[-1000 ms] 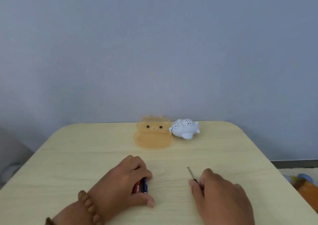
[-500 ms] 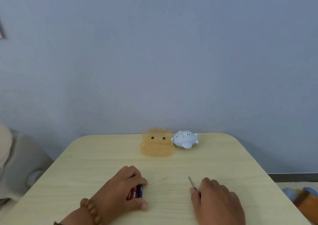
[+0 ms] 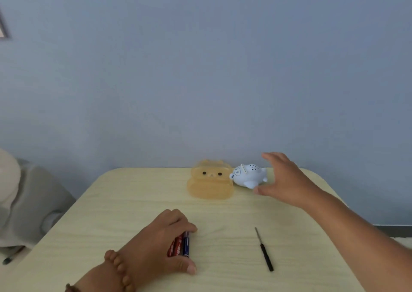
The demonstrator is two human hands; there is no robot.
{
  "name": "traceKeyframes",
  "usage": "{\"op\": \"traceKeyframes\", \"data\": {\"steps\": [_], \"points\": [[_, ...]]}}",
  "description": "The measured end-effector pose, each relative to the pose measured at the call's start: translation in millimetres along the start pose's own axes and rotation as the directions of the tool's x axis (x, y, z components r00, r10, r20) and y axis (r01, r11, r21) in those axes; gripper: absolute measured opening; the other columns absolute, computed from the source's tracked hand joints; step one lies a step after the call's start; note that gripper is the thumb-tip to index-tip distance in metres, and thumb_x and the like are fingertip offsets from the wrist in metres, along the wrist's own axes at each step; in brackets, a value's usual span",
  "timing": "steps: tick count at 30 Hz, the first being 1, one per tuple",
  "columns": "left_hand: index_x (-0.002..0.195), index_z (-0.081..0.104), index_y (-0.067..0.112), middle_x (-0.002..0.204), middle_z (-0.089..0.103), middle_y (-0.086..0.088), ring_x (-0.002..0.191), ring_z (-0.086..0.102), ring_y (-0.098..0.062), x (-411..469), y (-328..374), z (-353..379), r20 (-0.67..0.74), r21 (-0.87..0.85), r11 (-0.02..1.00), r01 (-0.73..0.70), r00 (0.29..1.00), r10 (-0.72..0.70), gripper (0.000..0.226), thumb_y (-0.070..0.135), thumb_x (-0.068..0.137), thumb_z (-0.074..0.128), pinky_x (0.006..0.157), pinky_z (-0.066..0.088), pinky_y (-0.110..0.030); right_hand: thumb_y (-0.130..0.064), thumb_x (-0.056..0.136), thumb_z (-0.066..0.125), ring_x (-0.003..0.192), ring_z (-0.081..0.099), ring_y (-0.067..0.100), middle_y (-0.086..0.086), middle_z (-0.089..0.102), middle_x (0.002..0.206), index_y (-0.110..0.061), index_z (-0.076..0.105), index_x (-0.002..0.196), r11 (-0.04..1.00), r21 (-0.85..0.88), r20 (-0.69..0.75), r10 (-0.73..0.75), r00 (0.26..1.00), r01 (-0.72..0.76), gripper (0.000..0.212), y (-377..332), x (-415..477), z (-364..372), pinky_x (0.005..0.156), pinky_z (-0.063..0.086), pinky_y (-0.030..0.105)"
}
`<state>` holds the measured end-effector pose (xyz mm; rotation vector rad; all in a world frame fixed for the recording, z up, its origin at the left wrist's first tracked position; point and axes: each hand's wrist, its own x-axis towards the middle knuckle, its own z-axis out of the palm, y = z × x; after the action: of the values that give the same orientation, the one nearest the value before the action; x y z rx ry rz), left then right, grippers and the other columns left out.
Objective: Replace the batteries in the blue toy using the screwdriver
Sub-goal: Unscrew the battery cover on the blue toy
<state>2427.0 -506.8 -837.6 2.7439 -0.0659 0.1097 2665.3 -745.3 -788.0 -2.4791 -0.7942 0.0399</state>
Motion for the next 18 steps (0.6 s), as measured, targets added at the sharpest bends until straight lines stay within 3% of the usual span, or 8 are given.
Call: {"op": "traceKeyframes", "data": {"steps": [3, 5, 8, 10, 14, 18], "points": [[0.131, 0.047, 0.046, 0.121, 0.037, 0.032, 0.12, 0.035, 0.008, 0, 3, -3, -0.012, -0.004, 1.0, 0.004, 1.0, -0.004, 0.081, 0.089, 0.063, 0.059, 0.101, 0.037, -0.014, -0.033, 0.068, 0.092, 0.153, 0.025, 0.018, -0.007, 0.017, 0.168, -0.029, 0.02, 0.162, 0.999, -0.002, 0.173, -0.043, 0.984, 0.044, 0.119, 16, 32, 3, 0.117, 0.034, 0.034], [0.132, 0.048, 0.045, 0.121, 0.039, 0.032, 0.12, 0.036, 0.008, 0, 4, -4, -0.015, -0.015, 1.0, 0.007, 1.0, -0.007, 0.083, 0.088, 0.062, 0.06, 0.102, 0.038, -0.016, -0.028, 0.069, 0.092, 0.146, 0.037, 0.013, -0.009, 0.032, 0.161, -0.028, 0.025, 0.16, 0.996, -0.026, 0.209, -0.073, 0.975, 0.08, 0.113, 22, 43, 7, 0.108, 0.036, 0.026], [0.135, 0.048, 0.043, 0.121, 0.041, 0.03, 0.117, 0.04, 0.006, -2, 4, -7, -0.015, 0.017, 1.0, -0.019, 1.0, 0.019, 0.088, 0.088, 0.061, 0.062, 0.102, 0.038, -0.019, -0.017, 0.077, 0.084, 0.109, 0.061, 0.012, -0.013, 0.066, 0.124, -0.032, 0.059, 0.133, 0.985, 0.007, 0.082, -0.175, 0.981, 0.175, 0.063, 30, 48, 18, 0.088, 0.047, 0.026], [0.136, 0.046, 0.042, 0.121, 0.042, 0.029, 0.116, 0.041, 0.005, -1, 4, -11, -0.021, 0.061, 0.997, -0.039, 0.999, 0.04, 0.092, 0.09, 0.059, 0.06, 0.103, 0.037, -0.021, -0.014, 0.075, 0.082, 0.09, 0.063, 0.017, -0.014, 0.069, 0.096, -0.034, 0.067, 0.107, 0.981, -0.002, 0.029, -0.194, 0.98, 0.194, 0.041, 36, 45, 22, 0.079, 0.054, 0.033], [0.136, 0.045, 0.043, 0.124, 0.041, 0.03, 0.117, 0.041, 0.005, -3, 7, -22, -0.134, 0.136, 0.99, -0.043, 0.989, 0.062, 0.091, 0.093, 0.06, 0.054, 0.101, 0.037, -0.024, -0.016, 0.072, 0.084, 0.088, 0.064, 0.01, -0.012, 0.069, 0.101, -0.03, 0.07, 0.114, 0.99, -0.005, -0.049, -0.143, 0.988, 0.143, 0.046, 41, 21, 15, 0.075, 0.05, 0.025], [0.137, 0.042, 0.038, 0.13, 0.041, 0.024, 0.118, 0.045, -0.002, -4, 29, -33, -0.292, 0.224, 0.973, -0.048, 0.95, 0.114, 0.085, 0.086, 0.068, 0.055, 0.097, 0.036, -0.022, -0.025, 0.074, 0.085, 0.075, 0.067, 0.006, -0.01, 0.072, 0.087, -0.042, 0.073, 0.097, 0.984, 0.107, -0.163, -0.123, 0.979, 0.141, 0.031, 21, -34, -12, 0.068, 0.051, 0.022]]}}
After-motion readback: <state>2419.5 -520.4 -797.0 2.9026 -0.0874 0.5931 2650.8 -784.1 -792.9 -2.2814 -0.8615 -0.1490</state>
